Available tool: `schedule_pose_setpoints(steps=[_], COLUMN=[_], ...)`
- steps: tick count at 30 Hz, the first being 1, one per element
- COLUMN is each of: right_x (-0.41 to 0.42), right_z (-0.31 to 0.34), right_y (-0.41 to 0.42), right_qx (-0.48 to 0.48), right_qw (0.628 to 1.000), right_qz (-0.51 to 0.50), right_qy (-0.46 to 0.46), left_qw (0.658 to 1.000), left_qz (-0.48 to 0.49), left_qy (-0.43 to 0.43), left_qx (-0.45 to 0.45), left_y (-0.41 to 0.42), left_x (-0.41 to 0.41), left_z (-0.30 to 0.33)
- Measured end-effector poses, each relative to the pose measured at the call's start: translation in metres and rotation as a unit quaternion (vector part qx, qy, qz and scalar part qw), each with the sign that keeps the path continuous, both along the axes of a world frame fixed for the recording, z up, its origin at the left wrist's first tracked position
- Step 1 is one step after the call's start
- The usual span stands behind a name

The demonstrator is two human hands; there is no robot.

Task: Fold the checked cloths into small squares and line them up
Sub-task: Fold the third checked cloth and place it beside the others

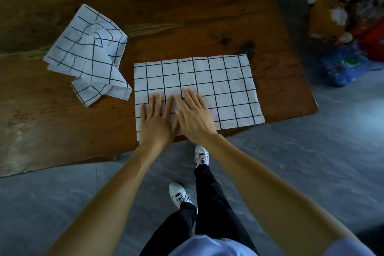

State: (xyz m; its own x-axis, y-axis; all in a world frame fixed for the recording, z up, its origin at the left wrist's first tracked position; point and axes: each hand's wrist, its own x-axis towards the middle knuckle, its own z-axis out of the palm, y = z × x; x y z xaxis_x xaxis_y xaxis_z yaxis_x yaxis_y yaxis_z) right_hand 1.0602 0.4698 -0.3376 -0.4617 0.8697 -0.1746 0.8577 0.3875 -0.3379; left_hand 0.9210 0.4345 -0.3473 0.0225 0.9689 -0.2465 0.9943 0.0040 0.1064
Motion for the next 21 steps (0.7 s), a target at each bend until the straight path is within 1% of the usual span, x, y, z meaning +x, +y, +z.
schedule_pose_setpoints(steps=[3, 6, 8, 11, 13, 16, 19, 21], right_x=[0.037, 0.083, 0.104, 0.113, 0.105, 0.068, 0.017, 0.006], right_z=[-0.007, -0.007, -0.007, -0.007, 0.0, 0.008, 0.005, -0.001], right_y=[0.001, 0.004, 0.005, 0.004, 0.004, 0.007, 0.01, 0.011], right_qx=[0.008, 0.003, 0.005, 0.006, 0.007, 0.034, 0.009, 0.0], right_qw=[0.997, 0.991, 0.989, 0.989, 0.989, 0.994, 0.999, 0.999], right_qz=[-0.047, -0.099, -0.11, -0.111, -0.103, -0.053, -0.015, 0.0], right_qy=[-0.056, -0.093, -0.099, -0.101, -0.103, -0.086, -0.041, -0.047], left_qw=[1.0, 1.0, 1.0, 1.0, 1.0, 1.0, 0.999, 0.999], left_qz=[0.007, 0.005, 0.005, 0.005, 0.007, 0.015, 0.016, 0.014], left_qy=[-0.019, -0.021, -0.022, -0.019, -0.016, -0.02, -0.023, -0.021], left_qx=[0.018, 0.017, 0.012, 0.005, 0.013, 0.017, 0.021, 0.021], left_y=[0.0, 0.001, 0.001, 0.001, 0.0, 0.0, -0.002, -0.001], left_x=[-0.002, -0.003, -0.003, -0.003, -0.002, 0.0, 0.001, 0.0], left_z=[-0.003, -0.005, -0.003, -0.002, -0.002, -0.001, -0.002, -0.003])
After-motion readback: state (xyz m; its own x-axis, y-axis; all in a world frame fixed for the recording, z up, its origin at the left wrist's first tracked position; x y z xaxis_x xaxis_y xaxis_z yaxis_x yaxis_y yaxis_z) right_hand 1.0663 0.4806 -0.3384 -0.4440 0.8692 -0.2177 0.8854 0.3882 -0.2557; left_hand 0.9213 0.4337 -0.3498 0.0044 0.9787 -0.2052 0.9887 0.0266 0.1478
